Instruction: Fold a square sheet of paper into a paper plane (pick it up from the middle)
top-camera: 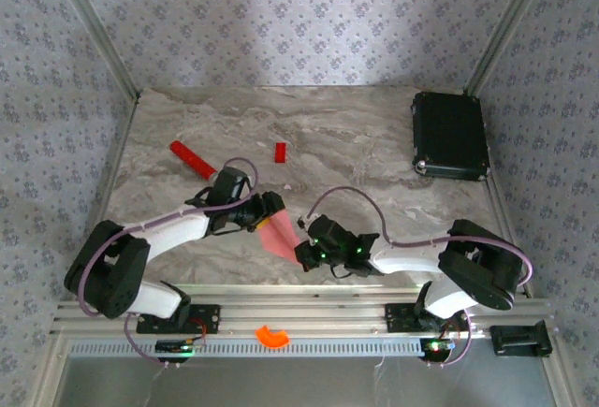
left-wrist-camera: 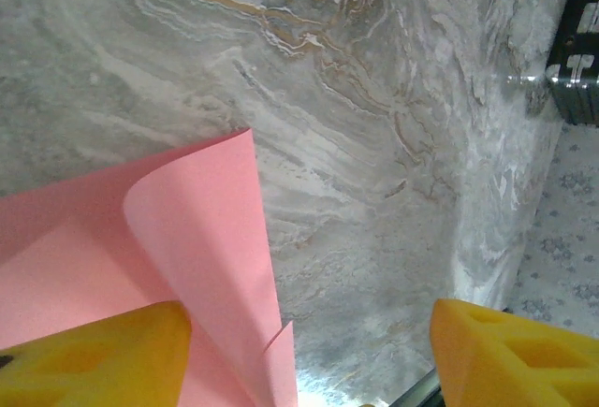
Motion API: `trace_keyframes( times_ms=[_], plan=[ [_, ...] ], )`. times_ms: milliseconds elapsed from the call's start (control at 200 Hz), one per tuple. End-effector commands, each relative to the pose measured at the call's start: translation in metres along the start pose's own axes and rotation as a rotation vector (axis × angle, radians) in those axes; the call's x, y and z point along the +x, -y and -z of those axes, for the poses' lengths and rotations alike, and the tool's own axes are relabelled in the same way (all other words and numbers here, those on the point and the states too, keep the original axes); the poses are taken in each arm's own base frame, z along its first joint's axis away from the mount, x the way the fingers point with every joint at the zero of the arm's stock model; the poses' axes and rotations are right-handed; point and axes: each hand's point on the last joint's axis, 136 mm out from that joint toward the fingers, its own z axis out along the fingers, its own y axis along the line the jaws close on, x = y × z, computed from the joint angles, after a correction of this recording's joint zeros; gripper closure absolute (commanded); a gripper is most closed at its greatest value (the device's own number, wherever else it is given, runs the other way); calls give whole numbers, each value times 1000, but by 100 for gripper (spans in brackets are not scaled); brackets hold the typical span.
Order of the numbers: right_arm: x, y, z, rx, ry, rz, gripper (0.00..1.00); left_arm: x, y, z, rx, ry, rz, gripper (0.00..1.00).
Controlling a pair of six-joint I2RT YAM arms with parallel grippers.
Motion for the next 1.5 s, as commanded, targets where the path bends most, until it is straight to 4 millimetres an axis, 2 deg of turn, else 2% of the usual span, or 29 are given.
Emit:
trace_keyframes(
  times_ms=[0,270,365,500,650,870,984,1224,1364,1494],
  plan=[
    [-9,9,6,117,38,120,93,4,9,-5,27,-49,-10,37],
    [-9,7,11,243,111,295,88,7,5,-6,12,-59,2,70],
    [-9,12,14,312,137,352,82,9,4,-5,11,-63,2,82],
    [-10,14,19,382,176,424,74,11,7,-3,23,-60,4,92],
    [-8,12,15,417,182,481,71,13,8,-3,30,-59,6,93],
    [-1,17,8,489,160,535,72,14,9,-5,37,-70,4,93],
    [0,18,8,498,173,523,75,14,11,-6,40,-72,-1,94],
    [0,14,15,447,214,464,74,15,9,-7,33,-75,-1,94],
    [1,13,16,421,219,445,77,15,10,-8,33,-77,-1,94],
    [2,14,15,415,210,436,83,15,12,-8,35,-79,-7,94]
  ],
)
